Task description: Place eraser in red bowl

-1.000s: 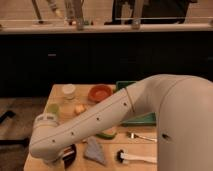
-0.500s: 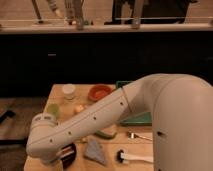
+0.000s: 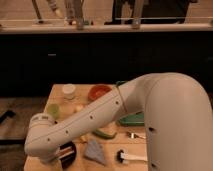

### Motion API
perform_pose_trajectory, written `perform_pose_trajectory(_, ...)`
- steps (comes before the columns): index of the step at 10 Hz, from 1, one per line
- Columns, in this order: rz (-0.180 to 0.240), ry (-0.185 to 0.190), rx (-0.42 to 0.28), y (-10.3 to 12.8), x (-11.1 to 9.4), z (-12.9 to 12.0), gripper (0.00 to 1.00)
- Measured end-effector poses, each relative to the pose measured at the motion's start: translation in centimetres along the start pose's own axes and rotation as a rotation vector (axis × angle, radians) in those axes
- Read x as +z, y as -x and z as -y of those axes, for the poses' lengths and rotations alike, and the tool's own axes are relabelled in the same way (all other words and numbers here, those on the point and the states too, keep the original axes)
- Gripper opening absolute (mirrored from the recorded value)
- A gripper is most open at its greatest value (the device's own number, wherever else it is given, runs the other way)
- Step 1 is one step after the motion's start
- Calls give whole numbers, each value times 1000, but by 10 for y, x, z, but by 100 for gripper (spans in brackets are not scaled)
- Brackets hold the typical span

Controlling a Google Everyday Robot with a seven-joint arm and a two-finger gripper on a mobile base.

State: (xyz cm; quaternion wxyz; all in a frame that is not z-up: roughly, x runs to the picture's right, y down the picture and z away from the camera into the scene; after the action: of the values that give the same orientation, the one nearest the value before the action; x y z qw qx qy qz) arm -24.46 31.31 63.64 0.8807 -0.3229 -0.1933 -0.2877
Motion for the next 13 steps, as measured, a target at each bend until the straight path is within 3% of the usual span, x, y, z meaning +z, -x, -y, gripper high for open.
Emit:
perform_pose_trajectory(5,-3,29,-7,1,16,5,77)
perform_pose_trajectory(10,16,23,-6,-3,18,4,26)
perform_pose_trajectory(13,25,3,-7,-6,10,3,2)
